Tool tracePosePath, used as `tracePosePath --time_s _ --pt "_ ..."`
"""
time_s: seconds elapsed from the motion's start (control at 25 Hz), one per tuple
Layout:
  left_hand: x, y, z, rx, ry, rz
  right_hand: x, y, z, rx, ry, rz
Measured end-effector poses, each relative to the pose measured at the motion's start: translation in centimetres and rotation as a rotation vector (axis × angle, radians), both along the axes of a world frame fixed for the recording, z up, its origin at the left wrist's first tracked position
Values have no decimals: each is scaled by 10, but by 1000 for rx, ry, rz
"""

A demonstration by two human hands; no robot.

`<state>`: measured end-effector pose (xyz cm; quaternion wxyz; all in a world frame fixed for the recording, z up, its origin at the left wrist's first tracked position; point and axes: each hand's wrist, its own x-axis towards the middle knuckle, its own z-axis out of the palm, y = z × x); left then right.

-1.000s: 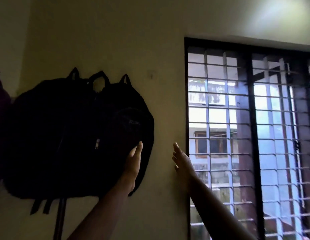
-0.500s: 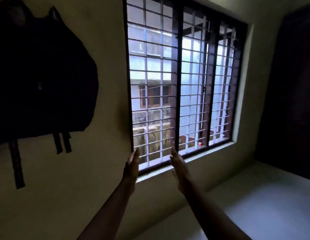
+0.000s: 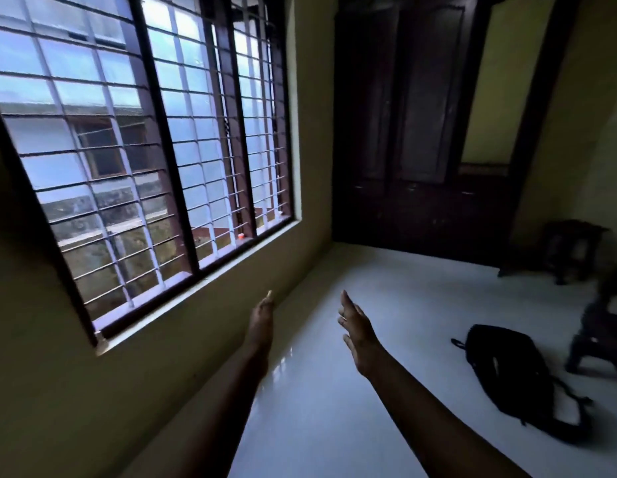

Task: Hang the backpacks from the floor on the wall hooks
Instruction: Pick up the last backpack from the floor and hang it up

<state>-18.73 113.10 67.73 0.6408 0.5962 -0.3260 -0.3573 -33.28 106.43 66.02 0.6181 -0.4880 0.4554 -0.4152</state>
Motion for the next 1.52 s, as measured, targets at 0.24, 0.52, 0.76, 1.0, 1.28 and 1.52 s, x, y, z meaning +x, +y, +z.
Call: tracePosePath --time_s 0.24,0.52,0.76,1.0,1.28,1.52 --pt "-135 -139 -16 42 14 -272 -150 -114 -20 42 14 -227" --pt "-316 -307 -29 154 29 -470 -328 -255 -30 110 37 -459" --pt "-425 -441 -57 229 39 -547 -439 -375 -57 213 109 -557" --pt "-515 -602 -136 388 10 -647 -535 -525 -129 280 203 -576" --pt "-590 -735 -270 698 -146 -656 -618 -640 -275 585 355 -476" --pt "-639 -803 -482 906 -181 -640 -652 -720 -516 722 544 -291"
